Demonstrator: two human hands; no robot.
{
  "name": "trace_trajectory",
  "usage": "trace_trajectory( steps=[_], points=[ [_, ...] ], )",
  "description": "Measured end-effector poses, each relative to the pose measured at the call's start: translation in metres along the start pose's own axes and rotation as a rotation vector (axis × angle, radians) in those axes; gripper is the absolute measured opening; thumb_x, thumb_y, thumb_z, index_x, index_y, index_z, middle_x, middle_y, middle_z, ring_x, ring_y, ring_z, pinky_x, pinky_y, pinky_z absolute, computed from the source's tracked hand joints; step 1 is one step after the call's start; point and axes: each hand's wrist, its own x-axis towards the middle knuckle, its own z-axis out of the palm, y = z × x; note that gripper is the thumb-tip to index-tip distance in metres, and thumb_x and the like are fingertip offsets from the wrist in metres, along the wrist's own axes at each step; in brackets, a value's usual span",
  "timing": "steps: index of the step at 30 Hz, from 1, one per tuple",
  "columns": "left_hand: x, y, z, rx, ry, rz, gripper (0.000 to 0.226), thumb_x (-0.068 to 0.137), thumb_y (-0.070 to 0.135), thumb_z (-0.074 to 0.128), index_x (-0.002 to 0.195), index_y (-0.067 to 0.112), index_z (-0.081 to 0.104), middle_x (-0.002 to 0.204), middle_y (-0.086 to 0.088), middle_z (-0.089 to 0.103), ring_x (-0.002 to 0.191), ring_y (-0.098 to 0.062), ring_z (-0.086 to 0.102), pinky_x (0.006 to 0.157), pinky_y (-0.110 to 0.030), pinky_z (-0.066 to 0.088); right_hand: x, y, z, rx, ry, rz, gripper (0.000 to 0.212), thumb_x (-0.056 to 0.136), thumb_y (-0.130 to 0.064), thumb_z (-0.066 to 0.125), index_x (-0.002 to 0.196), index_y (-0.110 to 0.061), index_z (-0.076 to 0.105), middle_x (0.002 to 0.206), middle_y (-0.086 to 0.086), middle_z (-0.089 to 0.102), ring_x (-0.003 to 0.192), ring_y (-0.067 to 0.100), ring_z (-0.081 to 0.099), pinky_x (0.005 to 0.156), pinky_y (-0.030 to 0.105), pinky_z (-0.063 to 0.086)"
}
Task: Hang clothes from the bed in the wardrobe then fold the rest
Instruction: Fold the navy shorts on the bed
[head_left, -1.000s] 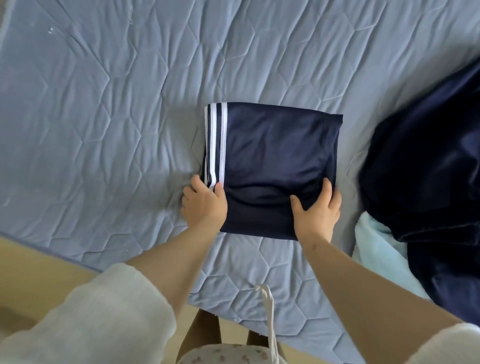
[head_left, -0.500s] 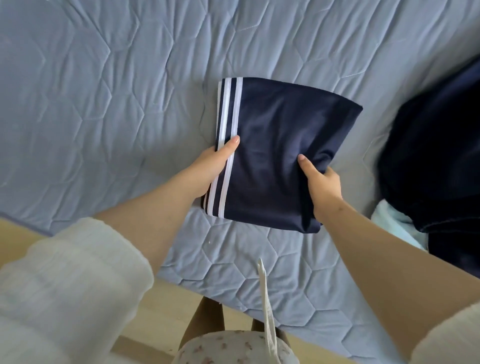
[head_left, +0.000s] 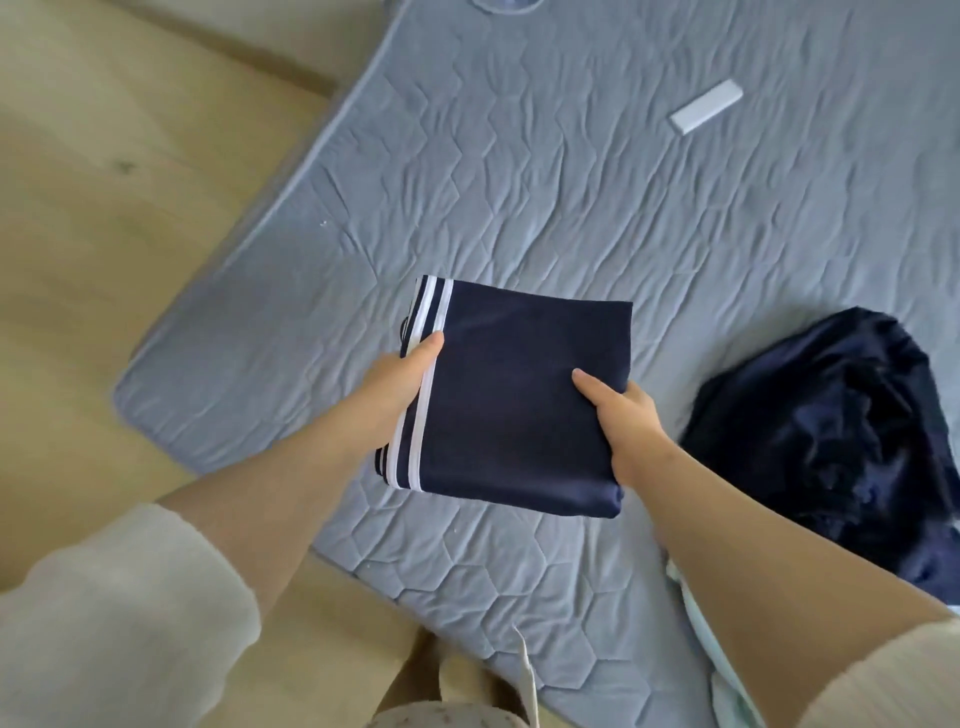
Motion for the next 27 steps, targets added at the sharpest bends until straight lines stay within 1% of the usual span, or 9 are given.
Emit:
trace_trajectory(
  steps=[2, 5, 9, 12, 14, 17, 19, 23, 27],
  points=[
    [-0.035, 0.030, -0.025, -0.041, -0.004, 0.071, 0.059, 0.084, 0.057, 0.054, 0.126, 0.015, 0.056, 0.122, -0.004, 0.062, 0.112, -0.024, 0.058, 0.103, -0.041, 0.041, -0.029, -0.036, 0.011, -0.007, -0.044, -0.064, 0.013, 0.079, -0.032, 0.071, 0.085, -0.024, 0.063, 0.082, -0.003, 0.070, 0.074, 0.017, 0.067, 0.055, 0.025, 0.050],
    [-0.088, 0.072, -0.067, -0.098, 0.035, 0.163, 0.053, 0.085, 0.054, 0.054, 0.121, 0.015, 0.061, 0.117, -0.004, 0.065, 0.107, -0.024, 0.061, 0.103, -0.041, 0.042, -0.075, -0.095, 0.033, -0.017, -0.139, -0.176, 0.011, 0.080, -0.032, 0.070, 0.082, -0.024, 0.063, 0.068, -0.006, 0.071, 0.061, 0.012, 0.068, 0.045, 0.021, 0.049],
    [-0.160, 0.119, -0.127, -0.185, 0.081, 0.307, 0.039, 0.088, 0.050, 0.053, 0.113, 0.022, 0.064, 0.113, -0.002, 0.068, 0.101, -0.019, 0.064, 0.099, -0.037, 0.044, -0.142, -0.165, 0.069, -0.051, -0.262, -0.317, 0.013, 0.079, -0.032, 0.071, 0.084, -0.022, 0.062, 0.079, -0.002, 0.070, 0.072, 0.018, 0.066, 0.052, 0.025, 0.048],
    [-0.213, 0.147, -0.173, -0.220, 0.194, 0.353, 0.055, 0.084, 0.057, 0.055, 0.125, 0.020, 0.058, 0.124, -0.001, 0.062, 0.115, -0.021, 0.057, 0.107, -0.039, 0.037, -0.190, -0.206, 0.101, -0.079, -0.353, -0.413, 0.014, 0.080, -0.032, 0.070, 0.083, -0.022, 0.061, 0.080, -0.002, 0.068, 0.075, 0.019, 0.065, 0.054, 0.026, 0.047],
    [-0.247, 0.160, -0.204, -0.240, 0.263, 0.376, 0.057, 0.082, 0.059, 0.055, 0.124, 0.020, 0.059, 0.128, -0.002, 0.059, 0.117, -0.022, 0.055, 0.107, -0.039, 0.037, -0.220, -0.229, 0.124, -0.096, -0.424, -0.468, 0.013, 0.081, -0.031, 0.069, 0.083, -0.023, 0.060, 0.082, -0.001, 0.068, 0.077, 0.019, 0.065, 0.056, 0.027, 0.047],
    [-0.296, 0.172, -0.248, -0.288, 0.317, 0.412, 0.038, 0.085, 0.055, 0.054, 0.097, 0.022, 0.068, 0.104, -0.002, 0.071, 0.089, -0.018, 0.067, 0.082, -0.032, 0.049, -0.261, -0.258, 0.161, -0.141, -0.514, -0.541, 0.013, 0.081, -0.032, 0.069, 0.085, -0.022, 0.061, 0.087, 0.001, 0.069, 0.083, 0.023, 0.065, 0.064, 0.032, 0.051],
    [-0.325, 0.176, -0.277, -0.323, 0.339, 0.443, 0.034, 0.087, 0.052, 0.055, 0.092, 0.021, 0.069, 0.087, -0.001, 0.075, 0.074, -0.017, 0.070, 0.066, -0.028, 0.049, -0.288, -0.273, 0.186, -0.164, -0.573, -0.584, 0.014, 0.081, -0.032, 0.069, 0.088, -0.022, 0.062, 0.091, 0.003, 0.069, 0.086, 0.025, 0.065, 0.071, 0.036, 0.053],
    [-0.374, 0.174, -0.333, -0.386, 0.411, 0.496, 0.032, 0.086, 0.049, 0.057, 0.093, 0.020, 0.069, 0.079, 0.000, 0.075, 0.068, -0.018, 0.071, 0.061, -0.028, 0.049, -0.340, -0.294, 0.236, -0.194, -0.692, -0.681, 0.013, 0.082, -0.031, 0.068, 0.088, -0.022, 0.061, 0.085, 0.001, 0.069, 0.078, 0.021, 0.066, 0.059, 0.029, 0.050],
    [-0.407, 0.161, -0.388, -0.440, 0.480, 0.535, 0.032, 0.086, 0.048, 0.059, 0.095, 0.019, 0.069, 0.078, -0.002, 0.074, 0.072, -0.020, 0.070, 0.062, -0.029, 0.050, -0.383, -0.297, 0.291, -0.199, -0.796, -0.746, 0.012, 0.083, -0.028, 0.067, 0.091, -0.021, 0.062, 0.088, 0.001, 0.070, 0.080, 0.021, 0.067, 0.061, 0.030, 0.051]
  ],
)
